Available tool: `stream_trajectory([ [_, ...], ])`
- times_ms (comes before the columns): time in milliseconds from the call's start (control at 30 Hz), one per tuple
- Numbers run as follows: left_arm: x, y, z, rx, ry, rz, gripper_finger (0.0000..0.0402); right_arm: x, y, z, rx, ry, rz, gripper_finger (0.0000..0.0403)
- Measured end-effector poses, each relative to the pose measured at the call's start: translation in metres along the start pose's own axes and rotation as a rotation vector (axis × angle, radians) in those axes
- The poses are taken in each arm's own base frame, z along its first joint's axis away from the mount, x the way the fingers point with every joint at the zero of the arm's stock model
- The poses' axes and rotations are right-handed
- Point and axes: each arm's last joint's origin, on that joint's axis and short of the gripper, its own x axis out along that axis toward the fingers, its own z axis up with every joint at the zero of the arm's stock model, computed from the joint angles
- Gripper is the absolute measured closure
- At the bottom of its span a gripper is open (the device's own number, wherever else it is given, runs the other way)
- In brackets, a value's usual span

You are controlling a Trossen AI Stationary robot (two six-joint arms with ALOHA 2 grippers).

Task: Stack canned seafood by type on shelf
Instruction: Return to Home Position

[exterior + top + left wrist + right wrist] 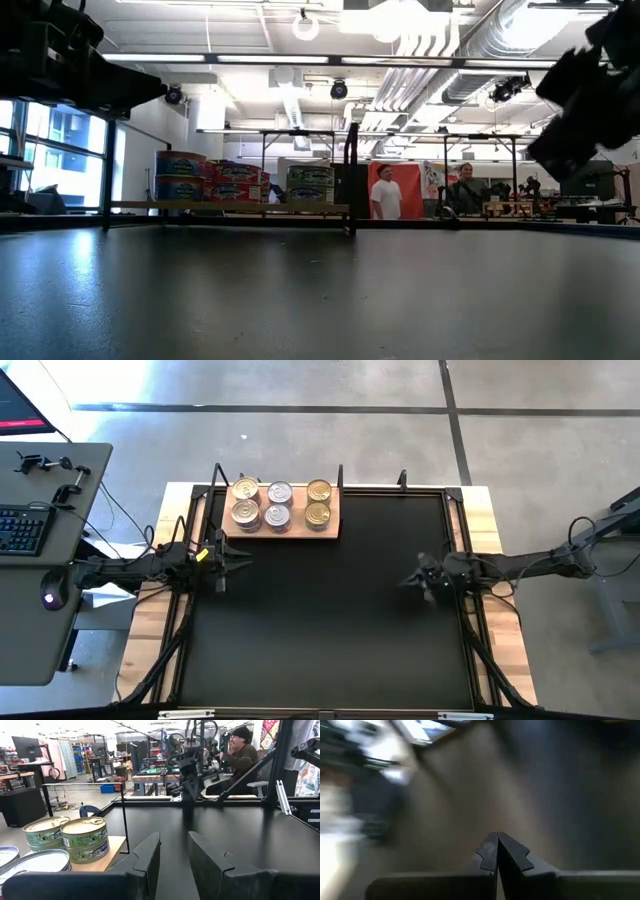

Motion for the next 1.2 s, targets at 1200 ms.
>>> stream_trajectory([
  [1200,0.000,0.000,0.000,0.000,0.001,0.001,0.0312,-0.012,0.018,0.028,-0.515,-0.507,0.238,0.0403],
])
